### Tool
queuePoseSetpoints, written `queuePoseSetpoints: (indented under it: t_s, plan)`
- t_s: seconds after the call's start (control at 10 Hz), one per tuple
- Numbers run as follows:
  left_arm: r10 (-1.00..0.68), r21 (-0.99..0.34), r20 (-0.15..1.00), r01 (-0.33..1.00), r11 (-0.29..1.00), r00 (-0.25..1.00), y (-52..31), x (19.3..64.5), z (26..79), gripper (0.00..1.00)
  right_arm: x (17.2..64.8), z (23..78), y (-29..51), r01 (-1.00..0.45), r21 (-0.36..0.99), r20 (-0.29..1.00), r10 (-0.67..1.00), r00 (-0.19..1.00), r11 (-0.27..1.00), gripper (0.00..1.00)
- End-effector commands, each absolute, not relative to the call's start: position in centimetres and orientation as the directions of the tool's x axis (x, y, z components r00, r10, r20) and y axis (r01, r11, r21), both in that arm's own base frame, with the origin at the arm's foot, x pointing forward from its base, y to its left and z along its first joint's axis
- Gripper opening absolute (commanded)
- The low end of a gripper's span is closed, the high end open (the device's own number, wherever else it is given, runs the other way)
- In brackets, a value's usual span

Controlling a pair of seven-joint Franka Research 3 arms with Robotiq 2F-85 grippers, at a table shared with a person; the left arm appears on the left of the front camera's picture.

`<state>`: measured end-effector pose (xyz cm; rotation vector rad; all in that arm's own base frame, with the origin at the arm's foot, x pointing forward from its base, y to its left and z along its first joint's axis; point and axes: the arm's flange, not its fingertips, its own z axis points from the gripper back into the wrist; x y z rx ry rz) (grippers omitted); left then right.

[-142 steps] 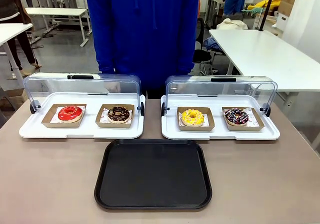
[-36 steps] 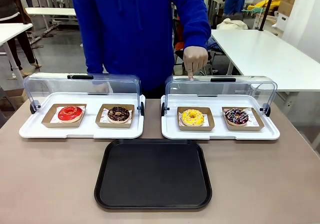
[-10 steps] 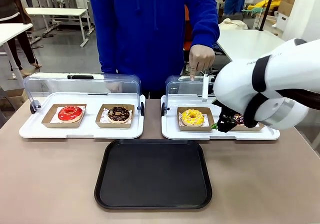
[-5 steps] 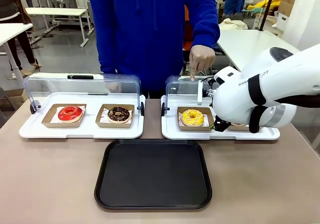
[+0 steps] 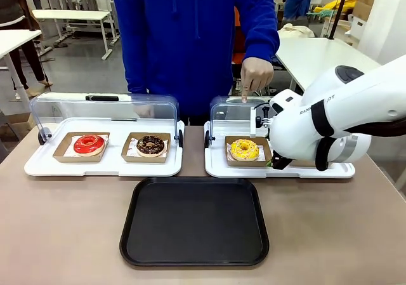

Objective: Move the third donut from the left to the tray.
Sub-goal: Pick up the Paper togo box containing the Donut indicated by the person and place it on the Handle tray.

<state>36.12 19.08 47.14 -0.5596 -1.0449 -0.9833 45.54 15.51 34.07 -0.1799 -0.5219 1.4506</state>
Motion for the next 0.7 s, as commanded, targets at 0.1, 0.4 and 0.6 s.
queuePoseSetpoints:
  t_s: [0.1, 0.4, 0.6]
  plan:
    - [-0.397, 0.061, 0.905, 0.881, 0.470, 0.149, 19.0, 35.9, 47.3, 1.00, 47.9, 33.4, 17.2, -0.896, -0.421, 0.215, 0.975, 0.056, 0.145, 1.00]
    - [-0.397, 0.061, 0.905, 0.881, 0.470, 0.149, 19.0, 35.9, 47.3, 1.00, 48.9, 32.2, 17.5, -0.902, -0.414, 0.206, 0.978, 0.037, 0.121, 1.00]
    - [-0.397, 0.061, 0.905, 0.881, 0.470, 0.149, 19.0, 35.9, 47.3, 1.00, 49.5, 31.7, 17.6, -0.907, -0.407, 0.189, 0.981, 0.031, 0.107, 1.00]
